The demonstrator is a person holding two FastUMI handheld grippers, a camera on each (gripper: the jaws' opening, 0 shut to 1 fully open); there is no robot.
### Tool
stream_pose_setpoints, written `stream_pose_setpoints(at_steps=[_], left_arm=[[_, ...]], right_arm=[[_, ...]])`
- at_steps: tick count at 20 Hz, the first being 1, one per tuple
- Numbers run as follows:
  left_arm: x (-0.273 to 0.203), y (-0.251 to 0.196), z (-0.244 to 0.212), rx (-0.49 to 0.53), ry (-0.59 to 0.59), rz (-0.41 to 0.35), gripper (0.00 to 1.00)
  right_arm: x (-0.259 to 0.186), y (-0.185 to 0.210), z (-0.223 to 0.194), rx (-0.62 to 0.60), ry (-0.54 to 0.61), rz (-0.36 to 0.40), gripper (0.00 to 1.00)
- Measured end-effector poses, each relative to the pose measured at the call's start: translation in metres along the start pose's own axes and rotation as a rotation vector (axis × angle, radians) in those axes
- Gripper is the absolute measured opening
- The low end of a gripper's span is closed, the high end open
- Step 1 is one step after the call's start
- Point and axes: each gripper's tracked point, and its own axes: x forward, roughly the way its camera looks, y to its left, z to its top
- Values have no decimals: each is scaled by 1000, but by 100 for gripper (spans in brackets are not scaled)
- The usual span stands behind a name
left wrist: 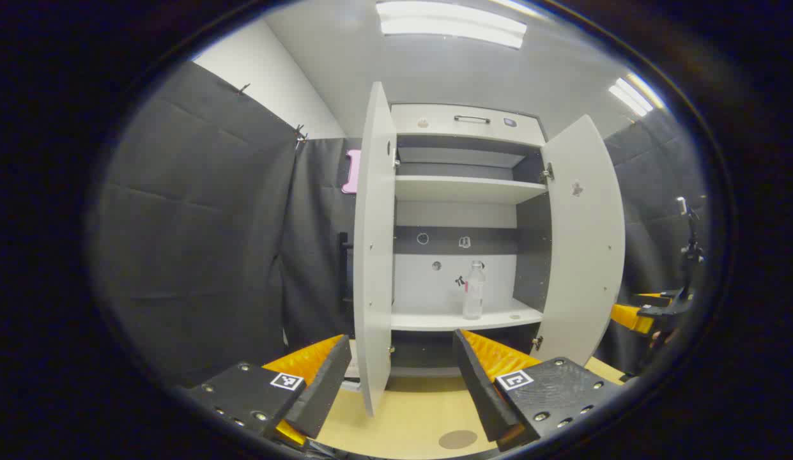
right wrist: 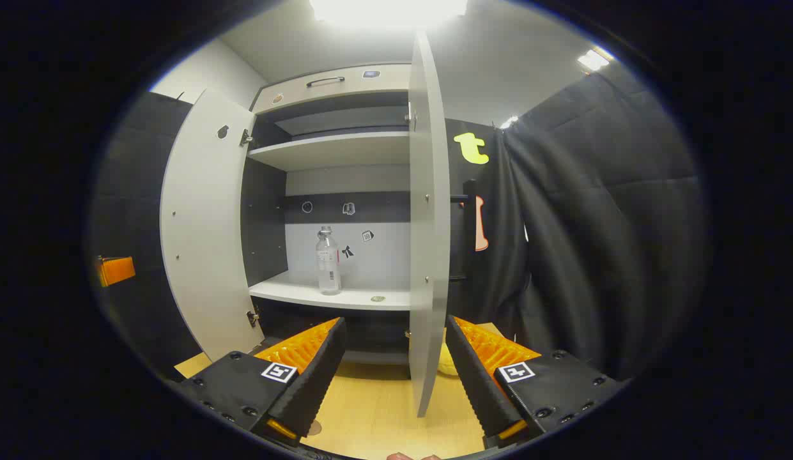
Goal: Grasp the bottle in the cabinet with the left hand and place it on the coaster, then close the right door with the right hand and the left door with the left hand.
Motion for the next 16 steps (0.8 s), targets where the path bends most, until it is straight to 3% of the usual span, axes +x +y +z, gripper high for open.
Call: stream_pose_setpoints(at_steps=[3, 5, 9, 10, 12, 16], left_arm=[[2, 0, -4, -7, 13, 3, 93], [3, 0, -9, -19, 18, -1, 98], [5, 0, -19, -15, 39, -11, 97], [5, 0, -20, -16, 40, -12, 93], [5, 0, -22, -17, 43, -14, 98], [4, -1, -29, 0, 68, -15, 97]], right_arm=[[3, 8, 3, -23, -7, 9, 98], [7, 14, 4, -34, -7, 22, 98], [7, 18, 2, -38, -8, 36, 98], [7, 19, 1, -38, -10, 35, 98], [7, 20, 0, -38, -7, 33, 96], [6, 14, -6, -24, 3, 14, 96]])
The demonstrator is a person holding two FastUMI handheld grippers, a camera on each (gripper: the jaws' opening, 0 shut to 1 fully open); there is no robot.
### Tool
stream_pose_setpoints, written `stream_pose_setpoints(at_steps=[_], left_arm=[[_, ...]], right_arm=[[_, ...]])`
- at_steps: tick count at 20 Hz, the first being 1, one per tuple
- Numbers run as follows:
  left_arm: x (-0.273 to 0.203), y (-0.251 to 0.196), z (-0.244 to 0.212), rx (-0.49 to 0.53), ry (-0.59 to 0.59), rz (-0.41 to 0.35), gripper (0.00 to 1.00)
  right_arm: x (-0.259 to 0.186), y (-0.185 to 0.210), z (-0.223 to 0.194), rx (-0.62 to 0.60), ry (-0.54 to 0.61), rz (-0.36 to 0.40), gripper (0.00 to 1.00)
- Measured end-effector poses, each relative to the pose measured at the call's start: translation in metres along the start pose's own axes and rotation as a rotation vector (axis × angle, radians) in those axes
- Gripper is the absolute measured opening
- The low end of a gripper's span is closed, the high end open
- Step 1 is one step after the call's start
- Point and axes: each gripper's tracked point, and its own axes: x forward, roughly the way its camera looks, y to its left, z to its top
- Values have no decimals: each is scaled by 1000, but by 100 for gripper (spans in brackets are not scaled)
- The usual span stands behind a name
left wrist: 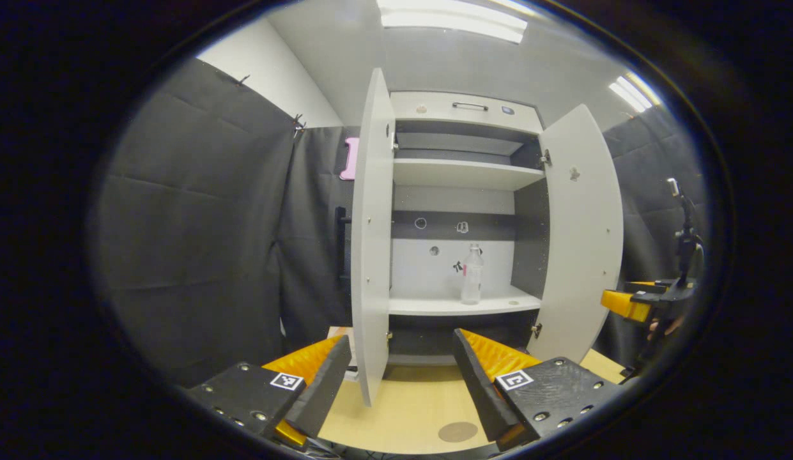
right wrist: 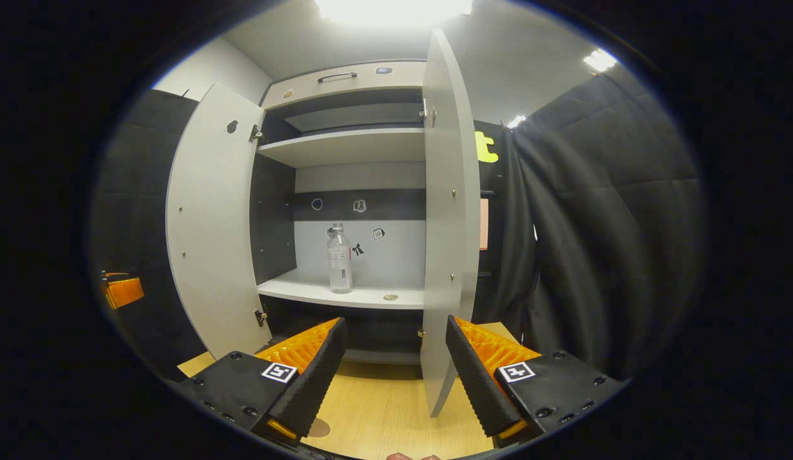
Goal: Grasp the bottle in the cabinet with the left hand and place it on the coaster, then close the right door with the right hand and the left door with the left hand.
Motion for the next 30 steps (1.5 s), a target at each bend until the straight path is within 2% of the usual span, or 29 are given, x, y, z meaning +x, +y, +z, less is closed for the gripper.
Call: stream_pose_setpoints(at_steps=[8, 16, 17, 18, 21, 23, 24, 27, 28, 30], left_arm=[[18, -33, -10, -4, 32, -98, 98], [57, -87, 19, 6, -17, -251, 97], [67, -95, 22, 7, -24, -266, 98], [74, -103, 26, 9, -31, -283, 93], [107, -133, 34, 18, -39, -329, 93], [136, -148, 35, -16, -30, -351, 93], [153, -154, 36, -40, -22, -361, 98], [204, -164, 38, -84, -2, -364, 98], [221, -165, 39, -85, -1, -361, 98], [255, -166, 42, -69, -2, -350, 98]], right_arm=[[-10, -23, -18, 27, 43, -79, 96], [-35, -84, -25, 48, 55, -268, 99], [-41, -95, -22, 53, 53, -304, 99], [-45, -103, -19, 54, 46, -334, 96], [-60, -133, -10, 48, 20, -441, 98], [-66, -153, -7, 52, 14, -508, 99], [-69, -161, -5, 53, 4, -538, 98], [-70, -186, -2, 60, -13, -614, 99], [-68, -191, -4, 62, -18, -634, 96], [-63, -204, -6, 68, -22, -669, 99]])
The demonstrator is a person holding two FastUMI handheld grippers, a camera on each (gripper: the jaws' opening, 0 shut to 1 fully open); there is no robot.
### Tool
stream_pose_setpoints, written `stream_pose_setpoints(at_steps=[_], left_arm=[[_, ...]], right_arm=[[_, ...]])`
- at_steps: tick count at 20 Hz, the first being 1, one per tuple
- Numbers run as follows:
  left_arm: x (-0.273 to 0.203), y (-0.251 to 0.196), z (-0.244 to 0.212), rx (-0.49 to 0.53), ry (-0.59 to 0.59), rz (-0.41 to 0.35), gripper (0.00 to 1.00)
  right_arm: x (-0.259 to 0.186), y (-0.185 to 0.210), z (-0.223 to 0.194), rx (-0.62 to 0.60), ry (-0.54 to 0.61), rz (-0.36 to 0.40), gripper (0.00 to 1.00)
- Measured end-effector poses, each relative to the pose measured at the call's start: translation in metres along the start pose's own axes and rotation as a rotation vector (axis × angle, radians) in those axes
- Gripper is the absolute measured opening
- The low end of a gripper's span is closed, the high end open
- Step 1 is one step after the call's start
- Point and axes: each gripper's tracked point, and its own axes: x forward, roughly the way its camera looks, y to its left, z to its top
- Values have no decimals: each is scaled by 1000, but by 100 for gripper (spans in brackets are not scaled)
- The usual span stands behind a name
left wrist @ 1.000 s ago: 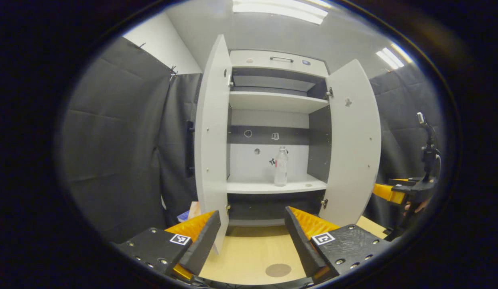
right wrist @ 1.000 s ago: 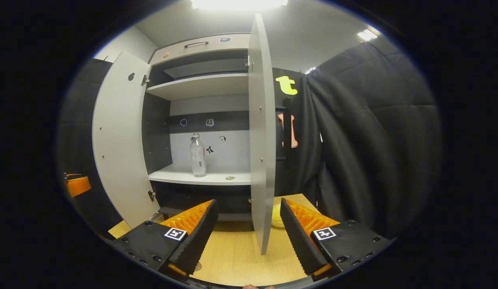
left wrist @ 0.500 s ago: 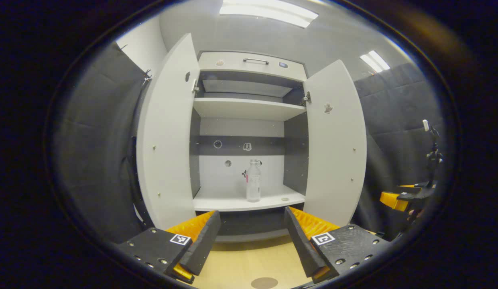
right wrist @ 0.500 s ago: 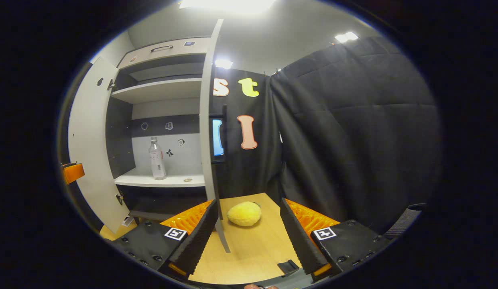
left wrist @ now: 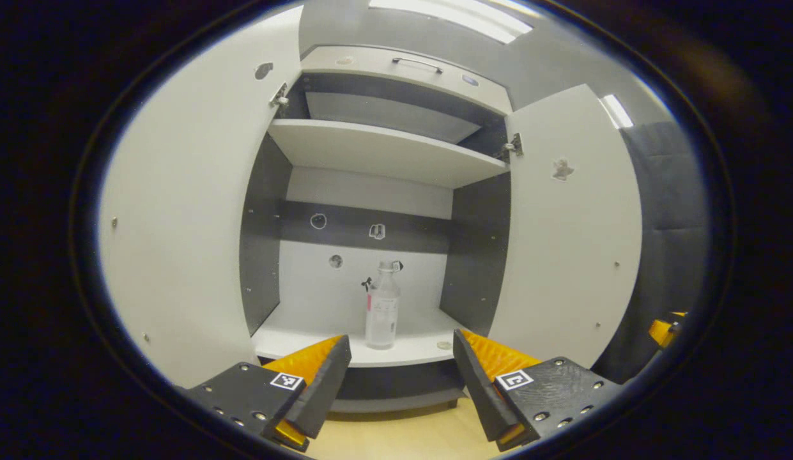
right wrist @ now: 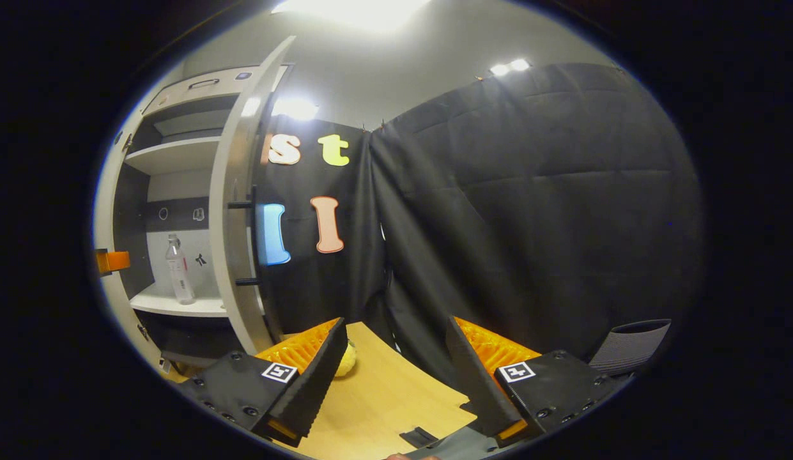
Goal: Grasp the bottle in the cabinet with the left hand and place it on the coaster, then close the right door with the right hand and the left door with the left hand.
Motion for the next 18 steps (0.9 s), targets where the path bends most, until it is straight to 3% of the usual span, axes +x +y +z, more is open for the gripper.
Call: stream_pose_setpoints(at_steps=[1, 4, 5, 6, 8, 10, 11, 13, 17, 18], left_arm=[[16, 5, 3, 10, 0, 11, 93], [56, 17, 5, 41, -8, 30, 97], [69, 20, 7, 57, -9, 36, 93], [81, 22, 8, 74, -9, 43, 97], [103, 26, 7, 96, -10, 50, 93], [126, 24, 4, 116, -9, 40, 97], [137, 23, 3, 121, -9, 35, 93], [159, 21, -2, 130, 1, 24, 97], [190, 13, -20, 150, 24, 7, 93], [197, 13, -24, 158, 32, 9, 97]], right_arm=[[6, -4, 0, 7, 1, -14, 99], [23, -10, -1, 22, 1, -45, 96], [28, -12, -2, 23, 5, -53, 98], [34, -13, -3, 25, 9, -59, 98], [45, -14, -3, 28, 14, -69, 99], [57, -16, -3, 36, 19, -78, 98], [62, -18, -1, 36, 17, -95, 98], [68, -27, 3, 21, -3, -134, 99], [76, -33, -2, 9, 2, -168, 99], [79, -35, -6, 14, 12, -177, 96]])
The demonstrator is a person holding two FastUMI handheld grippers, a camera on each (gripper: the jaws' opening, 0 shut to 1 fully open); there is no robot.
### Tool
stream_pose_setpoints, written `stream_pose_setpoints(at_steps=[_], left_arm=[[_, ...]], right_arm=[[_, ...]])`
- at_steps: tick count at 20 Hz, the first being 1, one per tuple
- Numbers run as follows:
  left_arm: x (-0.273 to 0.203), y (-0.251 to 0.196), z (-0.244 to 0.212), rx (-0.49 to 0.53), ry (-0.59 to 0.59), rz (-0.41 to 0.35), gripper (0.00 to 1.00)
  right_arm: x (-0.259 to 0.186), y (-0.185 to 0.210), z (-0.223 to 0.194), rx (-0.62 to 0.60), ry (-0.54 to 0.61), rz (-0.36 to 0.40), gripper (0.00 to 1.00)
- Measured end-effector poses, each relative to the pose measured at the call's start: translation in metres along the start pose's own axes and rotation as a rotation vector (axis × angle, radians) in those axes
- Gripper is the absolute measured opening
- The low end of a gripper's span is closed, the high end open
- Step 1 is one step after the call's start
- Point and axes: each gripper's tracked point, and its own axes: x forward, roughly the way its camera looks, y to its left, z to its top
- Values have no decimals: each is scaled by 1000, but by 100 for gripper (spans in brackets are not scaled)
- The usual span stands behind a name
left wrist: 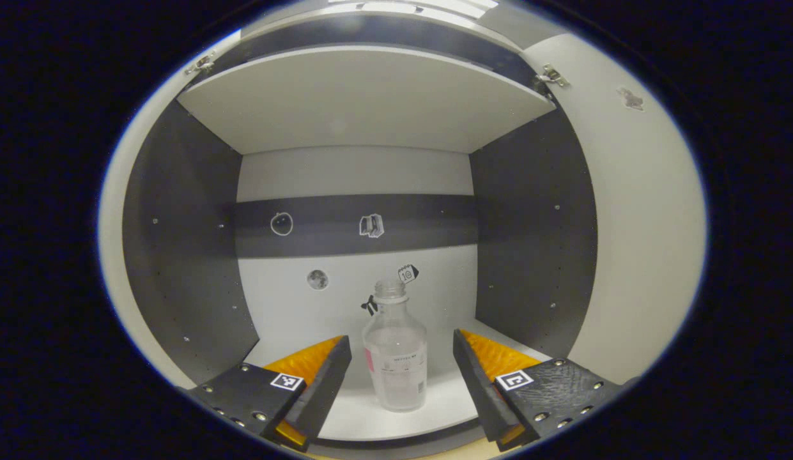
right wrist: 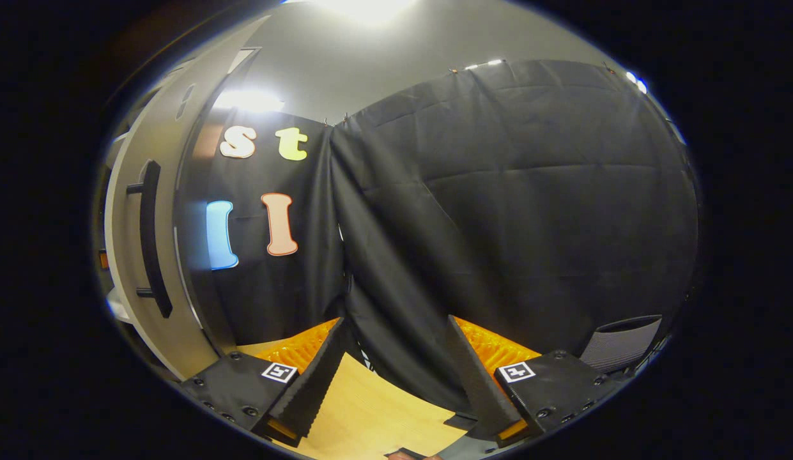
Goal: Grasp the bottle in the cabinet with the left hand and place it on the coaster, then close the right door with the right hand and the left door with the left hand.
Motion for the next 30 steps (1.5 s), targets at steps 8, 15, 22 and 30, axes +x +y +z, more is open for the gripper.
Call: stream_pose_setpoints(at_steps=[8, 15, 22, 30], left_arm=[[32, 4, -19, 40, 29, 8, 89], [41, 2, -20, 12, 22, -13, 70], [0, -8, 14, 58, -32, -63, 68], [-90, -10, 45, 50, -78, -82, 68]], right_arm=[[17, 9, -4, -12, 10, -19, 96], [22, 24, -9, -30, 30, 10, 96], [16, 39, -14, -21, 51, 70, 97], [5, 55, -9, -39, 47, 165, 96]])
